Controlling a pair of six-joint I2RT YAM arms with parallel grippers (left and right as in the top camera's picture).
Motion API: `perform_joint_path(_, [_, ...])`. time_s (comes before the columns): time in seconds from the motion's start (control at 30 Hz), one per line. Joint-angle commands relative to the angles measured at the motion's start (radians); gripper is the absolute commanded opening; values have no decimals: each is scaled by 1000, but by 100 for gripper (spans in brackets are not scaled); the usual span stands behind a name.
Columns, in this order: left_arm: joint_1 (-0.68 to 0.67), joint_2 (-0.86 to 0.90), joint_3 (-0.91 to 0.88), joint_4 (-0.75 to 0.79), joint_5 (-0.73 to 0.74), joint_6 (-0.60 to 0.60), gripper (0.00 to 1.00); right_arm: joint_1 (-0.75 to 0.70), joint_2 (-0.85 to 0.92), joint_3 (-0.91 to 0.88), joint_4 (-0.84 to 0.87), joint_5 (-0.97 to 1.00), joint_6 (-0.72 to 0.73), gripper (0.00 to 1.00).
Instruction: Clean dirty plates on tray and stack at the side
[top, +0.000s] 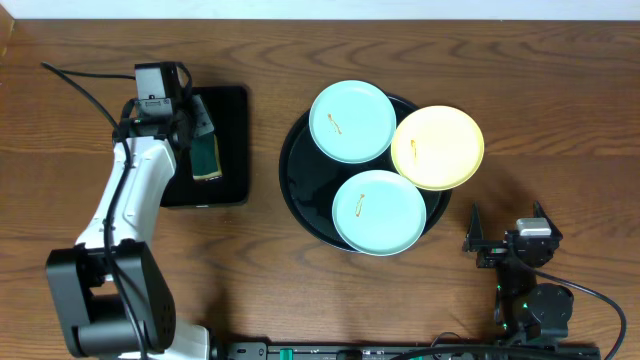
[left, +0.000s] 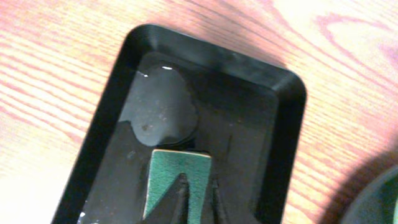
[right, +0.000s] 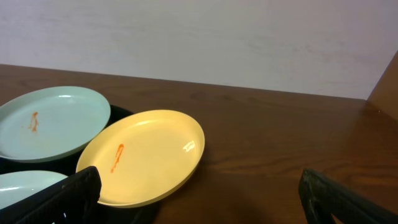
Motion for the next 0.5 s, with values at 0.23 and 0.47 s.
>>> perform_joint_path(0.23, [2, 240, -8, 14, -61, 12, 9, 10, 0, -2, -4, 2, 16, 99])
perform_joint_path(0.47, [3, 305, 0, 19, -76, 12, 9, 10, 0, -2, -4, 2, 16, 99])
